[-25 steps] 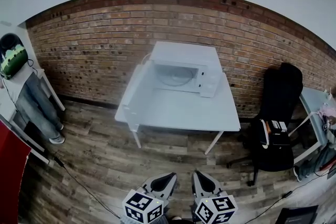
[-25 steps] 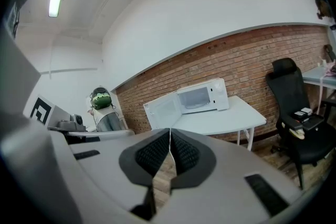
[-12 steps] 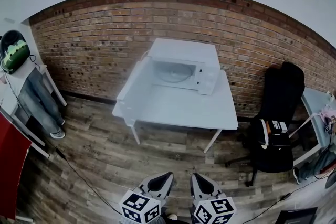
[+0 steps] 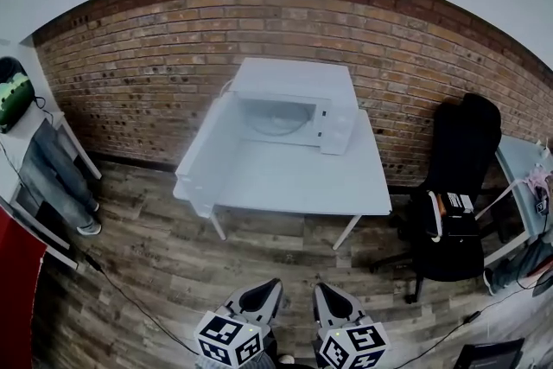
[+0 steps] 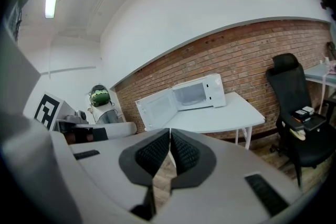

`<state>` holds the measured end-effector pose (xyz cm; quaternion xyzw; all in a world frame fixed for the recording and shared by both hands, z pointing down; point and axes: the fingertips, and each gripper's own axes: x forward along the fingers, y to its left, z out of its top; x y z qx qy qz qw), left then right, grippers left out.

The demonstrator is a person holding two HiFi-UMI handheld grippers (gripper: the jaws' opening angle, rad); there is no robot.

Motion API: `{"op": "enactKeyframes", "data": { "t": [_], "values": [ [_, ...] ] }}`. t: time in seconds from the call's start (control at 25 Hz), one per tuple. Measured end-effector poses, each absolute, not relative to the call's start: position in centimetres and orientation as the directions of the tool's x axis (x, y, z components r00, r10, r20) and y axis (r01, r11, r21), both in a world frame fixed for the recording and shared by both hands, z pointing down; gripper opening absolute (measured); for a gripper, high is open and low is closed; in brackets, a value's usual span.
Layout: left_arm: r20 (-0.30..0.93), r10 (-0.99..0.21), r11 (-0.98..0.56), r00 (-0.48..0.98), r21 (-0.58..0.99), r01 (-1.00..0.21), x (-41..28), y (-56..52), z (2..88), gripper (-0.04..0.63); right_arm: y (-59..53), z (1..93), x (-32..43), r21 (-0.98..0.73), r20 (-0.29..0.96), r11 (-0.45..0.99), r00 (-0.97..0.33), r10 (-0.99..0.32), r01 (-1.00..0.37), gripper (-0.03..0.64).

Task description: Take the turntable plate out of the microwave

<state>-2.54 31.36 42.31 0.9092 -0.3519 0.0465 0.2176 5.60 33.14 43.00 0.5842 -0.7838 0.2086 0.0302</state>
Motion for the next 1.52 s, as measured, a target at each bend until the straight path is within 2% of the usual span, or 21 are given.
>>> {"op": "enactKeyframes", "data": {
  "t": [0.48,0.92,1.52],
  "values": [
    [0.21,-0.583,-0.704,0.785,0.351,-0.617,-3.6,14.9,40.9,0.009,17.1,41.7,4.5,-0.283,0.306,0.164,-0.251,-0.919,-0.945,0.02],
    [0.209,-0.593,-0.683,0.778,0.381,-0.623,-5.5,6.7,41.6,0.009,8.8,42.2,3.1,-0.259,0.346,0.15,-0.237,-0.908,-0.954,0.02],
    [0.251,-0.639,-0.616,0.727,0.399,-0.679,-1.6,-6.2,43.3,0.009,-5.1,44.0,6.9,-0.294,0.356,0.23,-0.33,-0.874,-0.928,0.02]
  ]
}}
